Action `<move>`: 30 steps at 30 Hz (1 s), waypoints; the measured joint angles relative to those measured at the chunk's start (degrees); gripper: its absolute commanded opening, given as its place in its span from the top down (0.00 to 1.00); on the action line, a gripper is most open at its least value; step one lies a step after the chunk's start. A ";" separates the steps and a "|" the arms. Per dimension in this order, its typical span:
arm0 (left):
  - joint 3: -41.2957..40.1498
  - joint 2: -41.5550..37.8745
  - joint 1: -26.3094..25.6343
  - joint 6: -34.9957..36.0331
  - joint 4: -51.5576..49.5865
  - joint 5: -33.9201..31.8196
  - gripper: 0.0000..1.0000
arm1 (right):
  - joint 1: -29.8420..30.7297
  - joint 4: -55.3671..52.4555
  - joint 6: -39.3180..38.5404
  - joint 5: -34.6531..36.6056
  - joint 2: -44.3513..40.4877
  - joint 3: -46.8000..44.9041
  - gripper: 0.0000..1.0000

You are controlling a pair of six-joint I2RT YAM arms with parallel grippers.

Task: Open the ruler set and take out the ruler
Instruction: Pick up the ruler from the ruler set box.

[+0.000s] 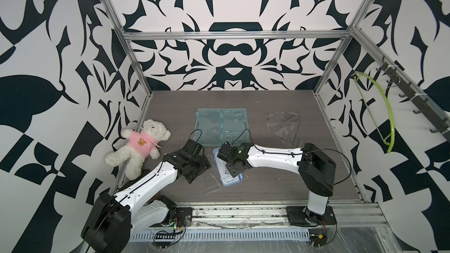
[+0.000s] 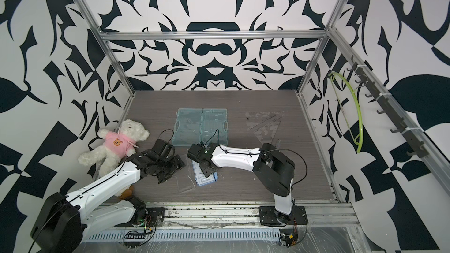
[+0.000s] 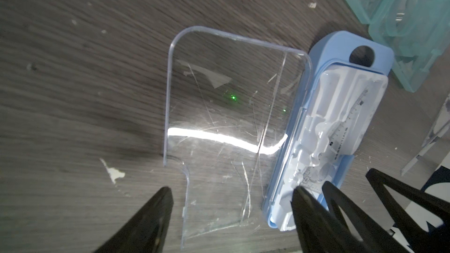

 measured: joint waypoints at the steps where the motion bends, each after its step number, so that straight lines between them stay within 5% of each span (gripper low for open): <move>1: 0.00 0.22 0.00 0.13 0.09 0.00 0.32 | 0.02 0.20 0.15 0.02 0.04 0.00 0.37; 14: -0.02 3.41 0.00 1.92 1.38 -2.19 0.87 | 0.13 1.31 1.75 0.24 0.11 0.00 0.39; 30: 0.50 10.73 0.00 4.33 2.27 -5.62 0.94 | 0.39 2.38 2.99 1.88 0.09 -0.02 0.39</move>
